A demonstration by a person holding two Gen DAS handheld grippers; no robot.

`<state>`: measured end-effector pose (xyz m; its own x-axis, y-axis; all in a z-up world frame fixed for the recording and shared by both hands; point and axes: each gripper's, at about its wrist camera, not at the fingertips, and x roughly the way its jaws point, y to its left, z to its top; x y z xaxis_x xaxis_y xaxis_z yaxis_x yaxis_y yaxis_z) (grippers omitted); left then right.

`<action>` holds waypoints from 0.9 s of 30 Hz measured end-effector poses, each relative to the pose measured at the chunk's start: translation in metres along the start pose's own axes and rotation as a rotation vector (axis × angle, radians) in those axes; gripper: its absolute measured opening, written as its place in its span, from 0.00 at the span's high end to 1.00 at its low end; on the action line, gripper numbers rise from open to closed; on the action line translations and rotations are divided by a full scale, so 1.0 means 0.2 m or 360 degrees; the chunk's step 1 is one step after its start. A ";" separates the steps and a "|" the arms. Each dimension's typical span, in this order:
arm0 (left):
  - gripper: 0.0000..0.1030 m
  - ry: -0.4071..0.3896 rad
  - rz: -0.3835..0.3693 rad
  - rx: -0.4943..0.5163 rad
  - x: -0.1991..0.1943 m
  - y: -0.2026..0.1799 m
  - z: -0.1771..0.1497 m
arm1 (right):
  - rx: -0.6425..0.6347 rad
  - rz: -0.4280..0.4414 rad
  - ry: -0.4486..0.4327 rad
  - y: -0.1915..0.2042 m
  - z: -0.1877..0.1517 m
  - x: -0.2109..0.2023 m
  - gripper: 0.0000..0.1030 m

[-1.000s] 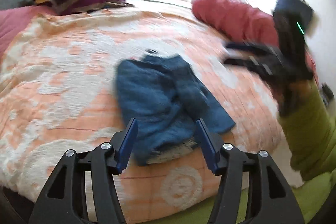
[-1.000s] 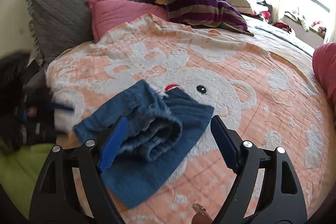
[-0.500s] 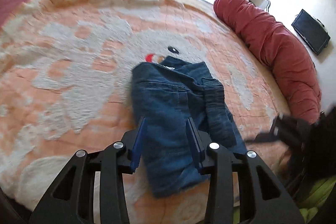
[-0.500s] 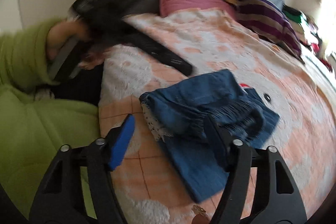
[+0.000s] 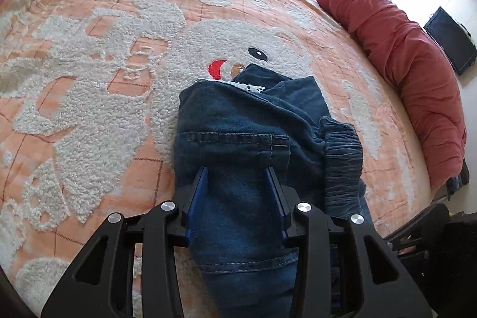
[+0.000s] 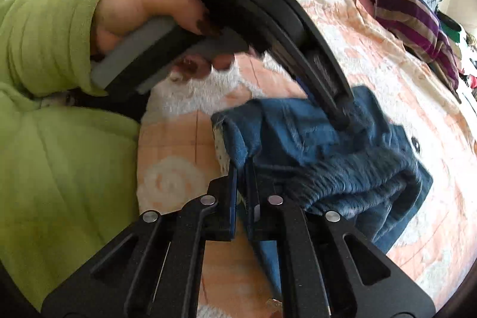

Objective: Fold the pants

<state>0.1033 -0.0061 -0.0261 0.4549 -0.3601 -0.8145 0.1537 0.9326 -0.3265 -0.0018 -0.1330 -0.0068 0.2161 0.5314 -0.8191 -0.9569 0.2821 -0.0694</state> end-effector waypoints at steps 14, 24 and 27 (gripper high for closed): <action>0.53 -0.0174 0.0109 0.0124 -0.16 -0.11 -0.08 | 0.0186 0.0022 -0.0207 -0.01 0.01 -0.26 0.71; 0.35 -0.0294 0.0167 0.0156 -0.32 -0.17 -0.11 | 0.0233 -0.0114 -0.0451 -0.01 0.04 -0.50 0.46; 0.25 -0.0316 0.0182 0.0157 -0.35 -0.18 -0.11 | 0.0284 -0.0171 -0.0506 -0.05 0.04 -0.56 0.38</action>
<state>0.0462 -0.0144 0.0314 0.6362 -0.2495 -0.7300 0.1718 0.9683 -0.1812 -0.0155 -0.1885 0.0909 0.3895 0.7047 -0.5931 -0.8827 0.4695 -0.0219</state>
